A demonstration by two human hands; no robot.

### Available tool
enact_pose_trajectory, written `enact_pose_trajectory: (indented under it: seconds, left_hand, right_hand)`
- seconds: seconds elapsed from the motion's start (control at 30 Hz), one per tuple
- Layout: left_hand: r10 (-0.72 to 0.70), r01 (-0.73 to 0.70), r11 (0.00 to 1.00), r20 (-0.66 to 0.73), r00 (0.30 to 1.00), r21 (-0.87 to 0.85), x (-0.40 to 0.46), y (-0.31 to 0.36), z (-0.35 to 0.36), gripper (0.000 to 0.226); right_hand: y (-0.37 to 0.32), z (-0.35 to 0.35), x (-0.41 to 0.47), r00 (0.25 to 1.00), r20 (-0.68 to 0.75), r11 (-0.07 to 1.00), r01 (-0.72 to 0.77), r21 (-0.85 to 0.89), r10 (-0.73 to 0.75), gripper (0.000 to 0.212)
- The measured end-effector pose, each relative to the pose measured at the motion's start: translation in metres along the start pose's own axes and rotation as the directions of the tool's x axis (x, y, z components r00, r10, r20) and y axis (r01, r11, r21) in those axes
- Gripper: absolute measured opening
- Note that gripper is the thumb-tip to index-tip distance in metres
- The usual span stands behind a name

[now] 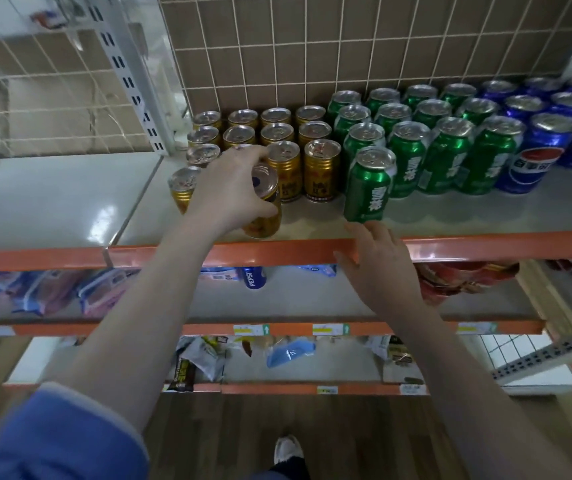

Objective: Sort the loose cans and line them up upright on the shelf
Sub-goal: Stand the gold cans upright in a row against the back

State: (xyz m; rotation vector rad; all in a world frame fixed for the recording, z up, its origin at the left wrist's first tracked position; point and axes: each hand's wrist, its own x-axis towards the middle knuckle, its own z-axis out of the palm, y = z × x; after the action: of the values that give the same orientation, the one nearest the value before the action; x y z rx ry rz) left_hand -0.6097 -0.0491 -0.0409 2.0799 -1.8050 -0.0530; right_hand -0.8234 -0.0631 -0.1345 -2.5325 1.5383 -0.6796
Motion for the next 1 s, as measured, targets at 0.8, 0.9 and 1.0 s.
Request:
enact_pose_trajectory:
  seconds: [0.8,0.9,1.0]
  left_hand:
    - [-0.242,0.264,0.712,0.125,0.962,-0.651,0.000,-0.045,0.091,0.087]
    - [-0.271,0.277,0.731,0.108,0.956,-0.623,-0.003,-0.040,0.090,0.083]
    - [-0.256,0.240,0.771,0.058,0.965,-0.590,-0.007,-0.041,0.088,0.084]
  right_hand:
    - [0.007,0.063,0.034,0.981,-0.120,0.987,0.160,0.031,-0.155,0.027]
    - [0.009,0.063,0.034,0.978,-0.115,0.984,0.177,0.024,-0.173,0.029]
    - [0.011,0.063,0.034,0.977,-0.109,0.982,0.187,0.023,-0.184,0.032]
